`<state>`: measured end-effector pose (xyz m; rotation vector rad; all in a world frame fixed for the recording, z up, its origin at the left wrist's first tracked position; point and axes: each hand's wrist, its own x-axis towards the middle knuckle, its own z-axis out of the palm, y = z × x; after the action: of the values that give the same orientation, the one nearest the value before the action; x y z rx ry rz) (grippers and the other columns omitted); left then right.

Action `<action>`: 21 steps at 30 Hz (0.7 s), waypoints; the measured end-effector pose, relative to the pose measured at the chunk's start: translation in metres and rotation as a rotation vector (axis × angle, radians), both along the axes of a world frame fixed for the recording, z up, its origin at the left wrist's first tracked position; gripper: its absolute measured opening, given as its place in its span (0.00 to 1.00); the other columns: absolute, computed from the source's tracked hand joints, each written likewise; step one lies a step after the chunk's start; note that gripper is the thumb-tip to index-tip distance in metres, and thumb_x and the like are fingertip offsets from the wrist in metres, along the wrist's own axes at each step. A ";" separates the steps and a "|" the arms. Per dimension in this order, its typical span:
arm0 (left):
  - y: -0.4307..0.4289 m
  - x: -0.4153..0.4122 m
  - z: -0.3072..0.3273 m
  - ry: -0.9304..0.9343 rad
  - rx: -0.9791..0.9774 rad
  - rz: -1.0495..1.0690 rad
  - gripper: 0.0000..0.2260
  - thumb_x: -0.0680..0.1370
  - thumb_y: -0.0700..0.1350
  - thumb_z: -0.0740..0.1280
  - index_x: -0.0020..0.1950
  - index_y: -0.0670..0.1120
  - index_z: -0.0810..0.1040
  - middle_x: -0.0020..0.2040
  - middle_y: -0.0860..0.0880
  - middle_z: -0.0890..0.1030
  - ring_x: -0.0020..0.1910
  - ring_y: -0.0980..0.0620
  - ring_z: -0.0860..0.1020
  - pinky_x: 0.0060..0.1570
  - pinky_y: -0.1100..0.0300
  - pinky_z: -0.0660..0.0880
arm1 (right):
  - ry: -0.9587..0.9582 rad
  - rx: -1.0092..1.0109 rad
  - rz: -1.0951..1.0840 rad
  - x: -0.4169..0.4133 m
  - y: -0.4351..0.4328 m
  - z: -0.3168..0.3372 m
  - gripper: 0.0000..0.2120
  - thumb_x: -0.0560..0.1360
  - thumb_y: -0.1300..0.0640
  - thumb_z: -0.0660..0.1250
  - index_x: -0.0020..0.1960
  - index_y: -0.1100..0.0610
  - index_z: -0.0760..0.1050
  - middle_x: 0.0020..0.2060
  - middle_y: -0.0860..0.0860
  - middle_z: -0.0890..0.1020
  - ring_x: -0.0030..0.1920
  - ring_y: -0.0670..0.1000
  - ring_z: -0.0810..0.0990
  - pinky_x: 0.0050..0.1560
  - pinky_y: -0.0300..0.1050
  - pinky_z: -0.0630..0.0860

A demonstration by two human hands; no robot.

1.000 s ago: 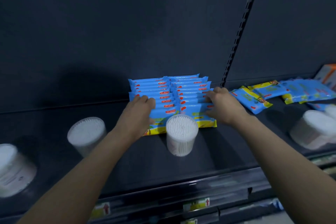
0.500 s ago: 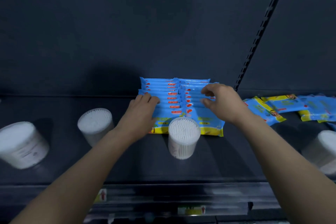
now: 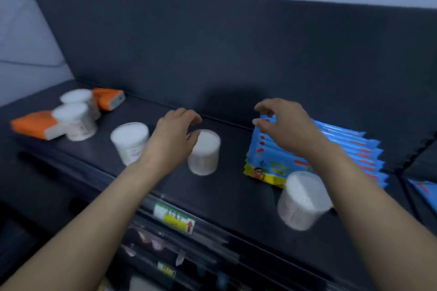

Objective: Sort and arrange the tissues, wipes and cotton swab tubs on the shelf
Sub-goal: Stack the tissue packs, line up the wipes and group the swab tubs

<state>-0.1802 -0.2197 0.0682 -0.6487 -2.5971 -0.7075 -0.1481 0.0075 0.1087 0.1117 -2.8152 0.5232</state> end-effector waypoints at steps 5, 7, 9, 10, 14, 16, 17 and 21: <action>-0.077 -0.014 0.006 0.010 0.067 0.174 0.10 0.74 0.40 0.67 0.55 0.43 0.77 0.52 0.45 0.79 0.54 0.44 0.75 0.57 0.48 0.71 | -0.008 0.004 0.158 -0.048 -0.076 0.008 0.18 0.76 0.51 0.66 0.64 0.55 0.74 0.58 0.51 0.79 0.59 0.52 0.76 0.61 0.50 0.72; -0.109 -0.027 0.009 0.021 0.108 0.228 0.09 0.74 0.39 0.67 0.54 0.42 0.77 0.52 0.44 0.79 0.53 0.45 0.76 0.56 0.51 0.72 | -0.023 0.004 0.216 -0.068 -0.109 0.011 0.19 0.77 0.50 0.65 0.66 0.55 0.73 0.60 0.50 0.78 0.60 0.51 0.76 0.62 0.49 0.72; -0.142 -0.045 0.011 0.033 0.144 0.281 0.08 0.74 0.38 0.66 0.53 0.41 0.77 0.51 0.43 0.79 0.51 0.45 0.77 0.53 0.57 0.71 | -0.019 0.006 0.254 -0.089 -0.142 0.013 0.20 0.77 0.50 0.64 0.66 0.55 0.72 0.61 0.51 0.78 0.61 0.51 0.75 0.62 0.49 0.72; -0.159 -0.055 0.012 0.039 0.160 0.305 0.08 0.75 0.38 0.66 0.53 0.41 0.77 0.51 0.43 0.79 0.51 0.46 0.76 0.52 0.60 0.70 | -0.015 0.007 0.266 -0.100 -0.158 0.014 0.20 0.77 0.49 0.64 0.66 0.55 0.72 0.61 0.51 0.78 0.61 0.51 0.75 0.62 0.49 0.72; -0.222 -0.095 0.016 0.020 0.227 0.424 0.08 0.75 0.39 0.65 0.54 0.41 0.77 0.53 0.45 0.78 0.53 0.48 0.75 0.51 0.61 0.68 | -0.040 0.018 0.299 -0.149 -0.221 0.012 0.21 0.77 0.49 0.64 0.67 0.55 0.71 0.63 0.51 0.77 0.63 0.51 0.74 0.62 0.46 0.71; -0.252 -0.116 0.014 0.003 0.239 0.489 0.09 0.75 0.39 0.65 0.54 0.42 0.77 0.52 0.45 0.79 0.51 0.48 0.76 0.49 0.60 0.68 | -0.066 0.029 0.310 -0.172 -0.247 0.012 0.22 0.77 0.49 0.64 0.69 0.56 0.70 0.65 0.51 0.75 0.65 0.51 0.73 0.63 0.45 0.70; -0.266 -0.125 0.012 -0.009 0.241 0.511 0.09 0.75 0.40 0.65 0.54 0.42 0.77 0.52 0.44 0.79 0.51 0.48 0.76 0.49 0.59 0.68 | -0.076 0.033 0.315 -0.182 -0.258 0.012 0.22 0.77 0.49 0.64 0.69 0.56 0.69 0.66 0.51 0.74 0.66 0.51 0.72 0.64 0.45 0.70; -0.307 -0.149 0.007 -0.060 0.269 0.570 0.11 0.74 0.41 0.66 0.56 0.42 0.77 0.54 0.43 0.79 0.52 0.45 0.77 0.53 0.56 0.71 | -0.124 0.053 0.332 -0.220 -0.297 0.007 0.23 0.77 0.49 0.64 0.70 0.56 0.68 0.68 0.52 0.73 0.67 0.51 0.71 0.65 0.46 0.69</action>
<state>-0.3296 -0.5265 0.0755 0.1946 -2.4856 -0.8588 -0.3679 -0.2899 0.1156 0.5847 -2.9467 0.5421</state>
